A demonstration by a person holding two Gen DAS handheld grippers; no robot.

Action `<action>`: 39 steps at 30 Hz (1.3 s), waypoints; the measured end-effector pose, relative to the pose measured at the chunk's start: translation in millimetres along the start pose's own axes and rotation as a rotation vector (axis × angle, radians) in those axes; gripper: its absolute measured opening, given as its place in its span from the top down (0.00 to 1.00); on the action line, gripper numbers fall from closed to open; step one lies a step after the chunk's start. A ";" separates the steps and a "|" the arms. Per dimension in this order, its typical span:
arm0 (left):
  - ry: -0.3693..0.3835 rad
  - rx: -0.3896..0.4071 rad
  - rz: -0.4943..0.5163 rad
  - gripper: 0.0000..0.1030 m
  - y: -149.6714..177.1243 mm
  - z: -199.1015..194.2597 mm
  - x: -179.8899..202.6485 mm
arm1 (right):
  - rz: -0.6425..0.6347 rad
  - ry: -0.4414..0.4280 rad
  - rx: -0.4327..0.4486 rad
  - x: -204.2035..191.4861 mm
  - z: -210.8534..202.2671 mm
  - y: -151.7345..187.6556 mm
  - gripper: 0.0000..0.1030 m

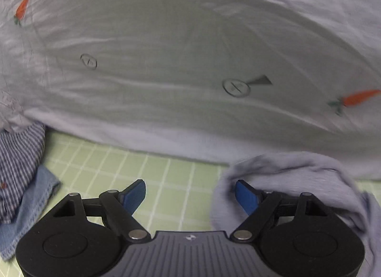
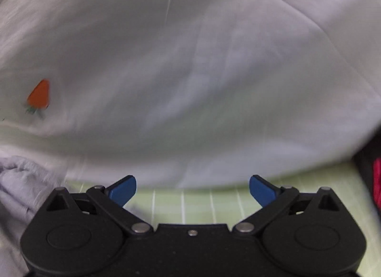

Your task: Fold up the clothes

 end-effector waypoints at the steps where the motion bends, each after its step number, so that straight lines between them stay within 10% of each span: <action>1: 0.019 -0.004 -0.006 0.20 6.0 -9.6 -2.4 | -0.008 -0.004 -0.012 -0.3 -9.1 9.6 0.00; 21: 0.028 -0.241 -0.138 0.15 201.0 -218.8 -68.2 | 0.034 -0.052 -0.360 36.6 -233.0 231.7 0.03; 33: 0.003 -0.189 -0.150 0.15 255.9 -297.1 -67.5 | 0.036 -0.208 -0.388 52.1 -279.8 282.0 0.89; 39: -0.057 -0.199 -0.144 0.15 278.7 -327.7 -66.6 | 0.082 -0.216 -0.348 70.3 -292.8 284.9 0.90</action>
Point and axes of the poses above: each gripper's, at about its wrist camera, not at the fingertips, and z roughly the way its jaws point, x to its right, y to its underside, the point moved 3 cm from there along z, roughly the way its jaws point
